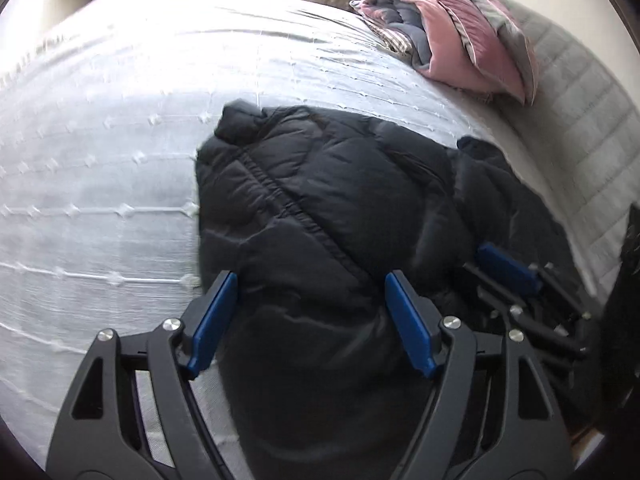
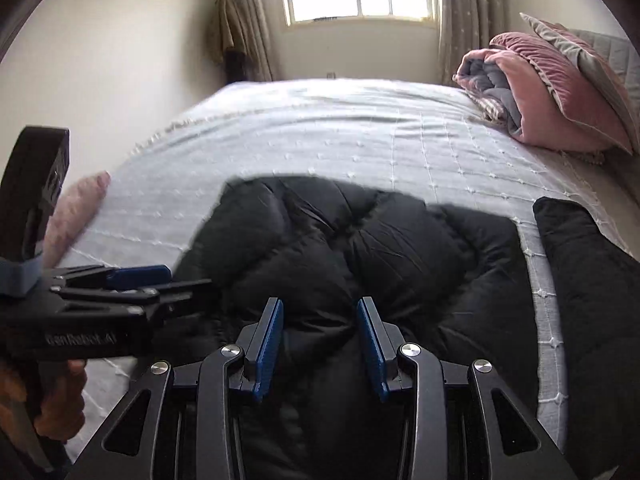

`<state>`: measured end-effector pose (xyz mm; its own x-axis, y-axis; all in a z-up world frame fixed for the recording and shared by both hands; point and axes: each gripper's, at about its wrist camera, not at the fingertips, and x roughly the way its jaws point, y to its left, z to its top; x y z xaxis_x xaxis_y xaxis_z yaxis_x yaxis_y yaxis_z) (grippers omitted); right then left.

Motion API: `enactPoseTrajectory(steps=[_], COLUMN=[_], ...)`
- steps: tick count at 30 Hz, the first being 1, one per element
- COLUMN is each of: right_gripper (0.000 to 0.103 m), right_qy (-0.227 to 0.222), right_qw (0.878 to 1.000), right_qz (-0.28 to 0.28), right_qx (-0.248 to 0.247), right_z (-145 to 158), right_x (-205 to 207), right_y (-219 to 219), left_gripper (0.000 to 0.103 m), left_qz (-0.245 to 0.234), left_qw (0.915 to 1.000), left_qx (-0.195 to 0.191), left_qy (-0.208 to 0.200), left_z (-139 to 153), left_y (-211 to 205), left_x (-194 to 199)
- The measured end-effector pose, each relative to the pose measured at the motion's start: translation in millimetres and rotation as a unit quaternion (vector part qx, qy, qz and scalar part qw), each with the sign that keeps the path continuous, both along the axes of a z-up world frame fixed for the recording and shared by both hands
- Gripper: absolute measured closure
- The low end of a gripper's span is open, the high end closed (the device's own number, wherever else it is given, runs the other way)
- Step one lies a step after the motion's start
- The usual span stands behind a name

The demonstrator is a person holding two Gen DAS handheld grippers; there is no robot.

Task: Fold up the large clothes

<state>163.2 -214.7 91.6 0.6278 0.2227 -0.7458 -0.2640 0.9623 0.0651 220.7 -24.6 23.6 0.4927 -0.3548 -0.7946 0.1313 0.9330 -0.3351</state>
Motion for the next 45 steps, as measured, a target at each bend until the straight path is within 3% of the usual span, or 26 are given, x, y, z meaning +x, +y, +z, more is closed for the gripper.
enactPoseTrajectory(steps=[2,4,10,15,19,24,28,33,35,37,45], right_gripper=[0.064,0.064,0.066,0.067,0.067,0.066,0.066,0.064,0.056,0.041,0.040], right_qy=[0.013,0.023,0.053,0.072,0.074,0.065,0.077,0.066,0.056,0.049,0.049], right_qw=[1.000,1.000,0.993,0.989,0.988,0.986,0.980,0.978,0.979,0.979,0.975], right_qz=[0.002,-0.015,-0.102,-0.116,-0.119,-0.140,-0.179,-0.190,-0.190,-0.195,-0.206], right_qx=[0.005,0.012,0.036,0.052,0.060,0.068,0.041,0.053,0.046,0.033,0.067], right_z=[-10.7,-15.5,-24.6,-35.6,-38.6,-32.2,-34.7,-25.2,-20.1,-18.3,-11.7], right_x=[13.2,20.2,34.0,36.8,36.0,25.9,18.5,2.0,-8.1,-18.0,-45.4], right_y=[-5.5,-22.0,-76.3,-85.0,-89.8,-109.9,-120.3,-125.0,-122.2,-120.1,-127.9], left_gripper=[0.026,0.026,0.026,0.025,0.022,0.022,0.022,0.022,0.022,0.022,0.022], left_qz=[0.007,0.002,-0.014,-0.020,-0.010,0.030,0.040,0.031,0.028,0.031,0.051], left_qw=[0.9999,1.0000,0.9997,0.9995,0.9997,0.9977,0.9977,0.9987,0.9989,0.9989,0.9969], left_qx=[-0.014,-0.005,-0.018,0.003,-0.013,-0.061,-0.055,-0.036,-0.030,-0.025,0.022], left_qy=[-0.003,0.002,-0.013,-0.025,-0.016,0.007,0.001,-0.016,-0.021,-0.026,-0.056], left_z=[-10.5,-14.0,-16.0,-18.8,-23.0,-31.4,-30.4,-15.4,-10.5,-7.8,6.1], left_y=[3.2,-0.1,-8.6,-14.5,2.2,33.3,35.4,30.9,30.3,29.7,23.3], left_x=[6.6,13.7,18.7,14.0,15.0,16.3,5.9,-20.6,-28.2,-36.0,-68.6])
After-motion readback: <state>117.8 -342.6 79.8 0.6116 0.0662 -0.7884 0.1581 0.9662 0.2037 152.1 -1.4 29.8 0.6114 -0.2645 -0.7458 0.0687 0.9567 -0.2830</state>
